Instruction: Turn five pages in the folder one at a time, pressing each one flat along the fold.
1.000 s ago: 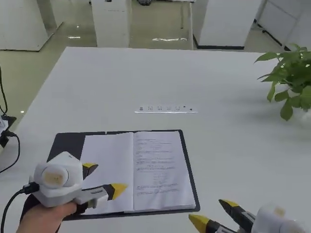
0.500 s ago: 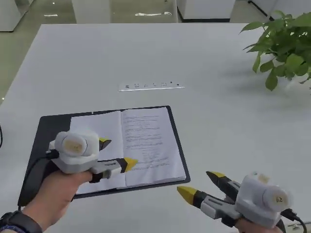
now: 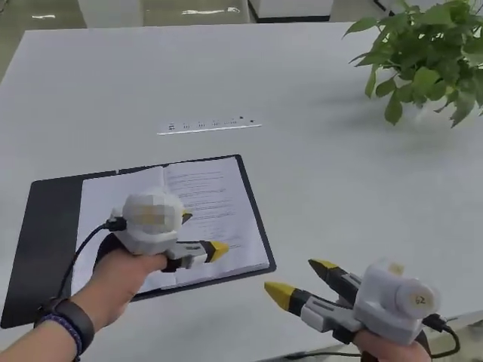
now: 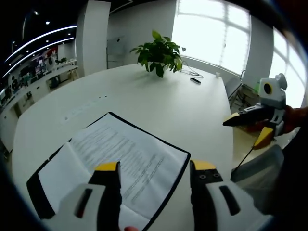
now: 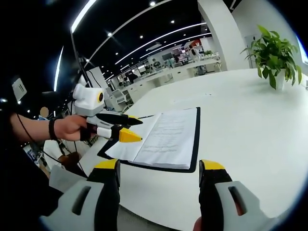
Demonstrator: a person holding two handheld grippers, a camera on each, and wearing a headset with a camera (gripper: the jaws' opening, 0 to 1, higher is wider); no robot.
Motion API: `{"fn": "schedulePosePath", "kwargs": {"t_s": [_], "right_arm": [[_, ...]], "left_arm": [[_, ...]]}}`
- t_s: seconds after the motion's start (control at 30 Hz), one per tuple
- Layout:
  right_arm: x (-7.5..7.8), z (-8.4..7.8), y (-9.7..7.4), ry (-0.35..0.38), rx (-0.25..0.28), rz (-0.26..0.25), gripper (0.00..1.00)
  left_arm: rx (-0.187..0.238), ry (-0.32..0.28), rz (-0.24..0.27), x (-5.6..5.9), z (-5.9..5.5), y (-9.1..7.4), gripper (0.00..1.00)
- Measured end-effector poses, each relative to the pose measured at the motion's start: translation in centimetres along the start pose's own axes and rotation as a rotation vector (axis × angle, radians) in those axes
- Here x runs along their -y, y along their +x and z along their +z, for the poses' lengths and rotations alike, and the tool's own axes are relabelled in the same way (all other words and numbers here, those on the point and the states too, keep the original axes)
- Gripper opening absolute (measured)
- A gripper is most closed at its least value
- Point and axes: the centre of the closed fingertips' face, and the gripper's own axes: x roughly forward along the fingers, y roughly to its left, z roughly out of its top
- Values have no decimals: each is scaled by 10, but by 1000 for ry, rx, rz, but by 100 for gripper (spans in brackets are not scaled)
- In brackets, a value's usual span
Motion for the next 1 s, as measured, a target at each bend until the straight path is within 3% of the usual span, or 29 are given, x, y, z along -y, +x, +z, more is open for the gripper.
{"fn": "schedulePosePath", "kwargs": {"t_s": [0.3, 0.5, 0.63, 0.8, 1.0], "right_arm": [[-1, -4, -3, 10, -8, 2, 66], [1, -3, -1, 15, -11, 2, 66], [3, -3, 2, 11, -21, 8, 66], [8, -3, 5, 14, -29, 11, 65], [12, -6, 7, 23, -38, 12, 65]], "left_arm": [[-41, 29, -28, 14, 2, 34, 58], [-63, 40, -36, 15, 3, 51, 57], [-81, 31, -36, 12, -2, 63, 57], [-148, -4, -10, 1, -25, 81, 57], [-149, -31, 3, 0, -26, 91, 59]]}}
